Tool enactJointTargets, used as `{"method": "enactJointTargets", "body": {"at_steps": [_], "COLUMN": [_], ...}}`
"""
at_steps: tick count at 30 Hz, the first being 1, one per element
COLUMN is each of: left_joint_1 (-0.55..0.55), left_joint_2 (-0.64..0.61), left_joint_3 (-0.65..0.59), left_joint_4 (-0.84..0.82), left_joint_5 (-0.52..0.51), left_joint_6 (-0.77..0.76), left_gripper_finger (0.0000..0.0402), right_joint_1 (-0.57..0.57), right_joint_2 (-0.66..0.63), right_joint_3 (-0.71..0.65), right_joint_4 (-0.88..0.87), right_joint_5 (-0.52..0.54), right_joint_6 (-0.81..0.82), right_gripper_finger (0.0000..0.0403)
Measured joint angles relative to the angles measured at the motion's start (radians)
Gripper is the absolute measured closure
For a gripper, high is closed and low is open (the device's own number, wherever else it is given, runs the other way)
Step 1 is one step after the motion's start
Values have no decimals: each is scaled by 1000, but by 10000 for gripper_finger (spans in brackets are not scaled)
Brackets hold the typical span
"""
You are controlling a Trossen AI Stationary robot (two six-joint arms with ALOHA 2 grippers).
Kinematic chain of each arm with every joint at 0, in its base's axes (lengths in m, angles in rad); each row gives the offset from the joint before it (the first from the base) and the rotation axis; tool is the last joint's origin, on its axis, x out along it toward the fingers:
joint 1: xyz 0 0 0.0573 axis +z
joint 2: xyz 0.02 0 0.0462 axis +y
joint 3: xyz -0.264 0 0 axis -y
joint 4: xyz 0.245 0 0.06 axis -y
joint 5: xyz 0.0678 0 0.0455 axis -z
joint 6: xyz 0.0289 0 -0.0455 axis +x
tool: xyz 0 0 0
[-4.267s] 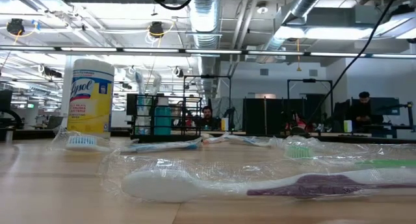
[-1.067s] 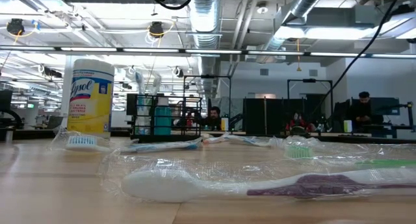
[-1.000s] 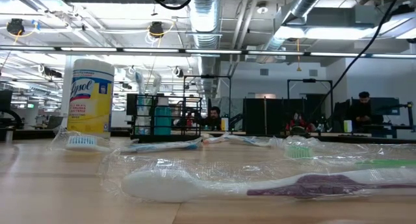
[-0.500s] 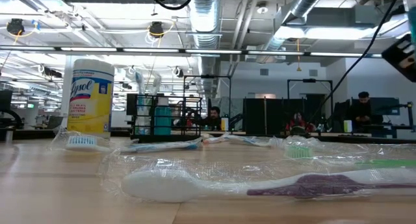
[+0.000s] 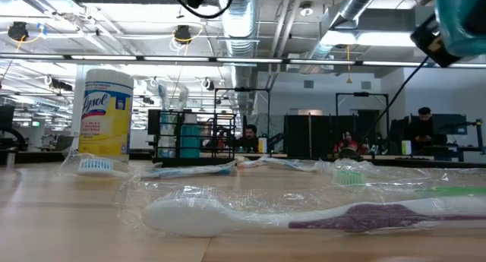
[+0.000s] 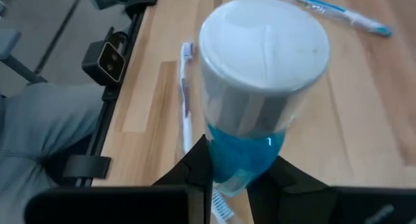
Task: Pick & Place toothbrushing station
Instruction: Put the mouthwash bottle into the mesh organizer
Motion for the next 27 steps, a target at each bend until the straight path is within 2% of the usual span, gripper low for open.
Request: {"method": "enactJointTargets", "body": {"at_steps": [8,16,27], "left_joint_1": [30,46,48], "left_joint_2": [66,84,135], "left_joint_3": [0,0,0], "left_joint_4": [102,172,322], "left_joint_5": [91,91,92], "left_joint_6": [0,9,12], "left_gripper_finger": [300,300,300], "right_joint_1": [-70,-122,-164], "right_joint_2": [0,0,1], "right_joint_3": [106,142,152], "right_joint_4": [-134,-169,-174], "right_joint_5": [-79,-131,-135], "right_joint_6": [-44,-81,-96], "right_gripper_finger": [350,350,350]}}
